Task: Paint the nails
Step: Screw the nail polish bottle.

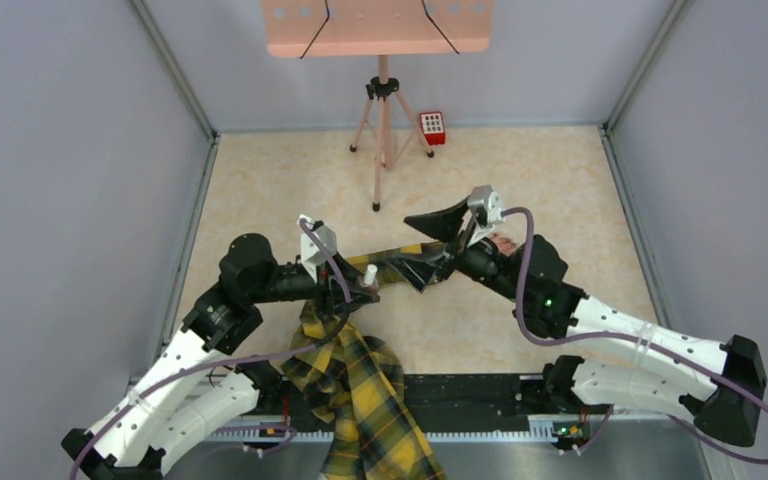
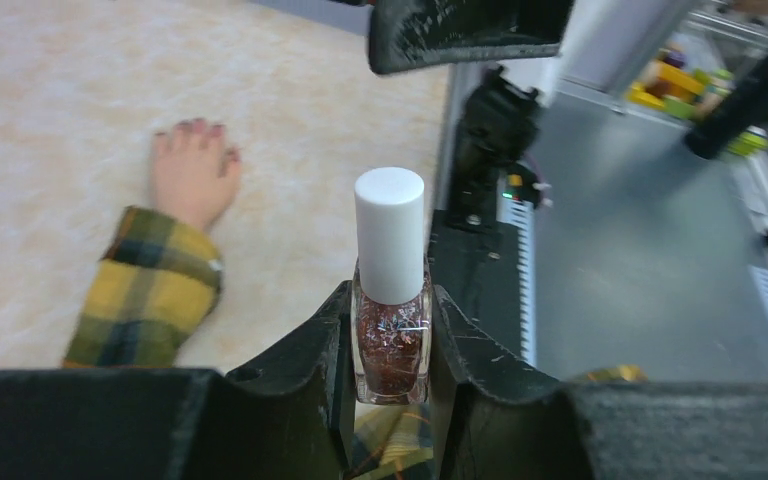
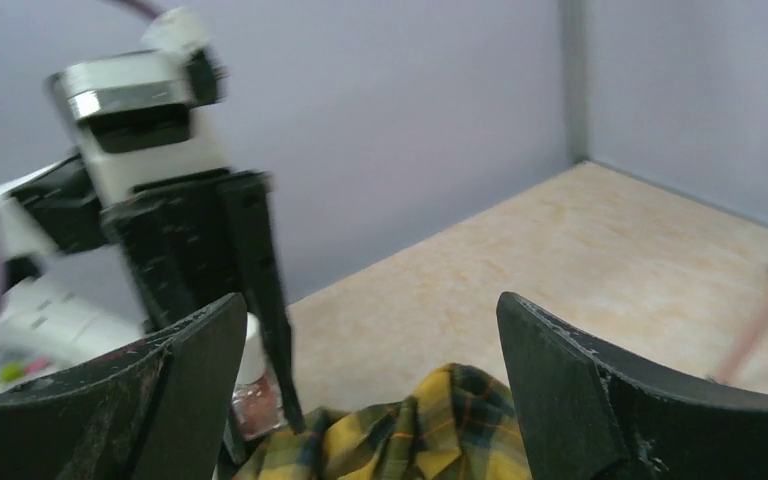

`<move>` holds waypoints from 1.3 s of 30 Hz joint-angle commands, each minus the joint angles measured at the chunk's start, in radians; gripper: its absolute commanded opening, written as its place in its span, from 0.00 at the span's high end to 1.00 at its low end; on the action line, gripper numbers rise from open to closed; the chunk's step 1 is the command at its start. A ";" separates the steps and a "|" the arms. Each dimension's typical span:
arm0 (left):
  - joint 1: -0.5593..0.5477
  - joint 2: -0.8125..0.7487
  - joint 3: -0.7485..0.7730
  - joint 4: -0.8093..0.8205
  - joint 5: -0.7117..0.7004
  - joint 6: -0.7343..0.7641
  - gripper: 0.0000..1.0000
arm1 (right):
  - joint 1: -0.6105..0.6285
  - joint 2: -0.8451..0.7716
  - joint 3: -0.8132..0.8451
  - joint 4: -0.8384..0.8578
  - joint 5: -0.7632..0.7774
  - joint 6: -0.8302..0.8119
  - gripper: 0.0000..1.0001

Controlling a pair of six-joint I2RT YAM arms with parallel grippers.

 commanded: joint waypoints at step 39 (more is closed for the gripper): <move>-0.004 -0.021 0.034 0.040 -0.052 0.016 1.00 | 0.014 0.266 0.214 -0.013 -0.668 0.064 1.00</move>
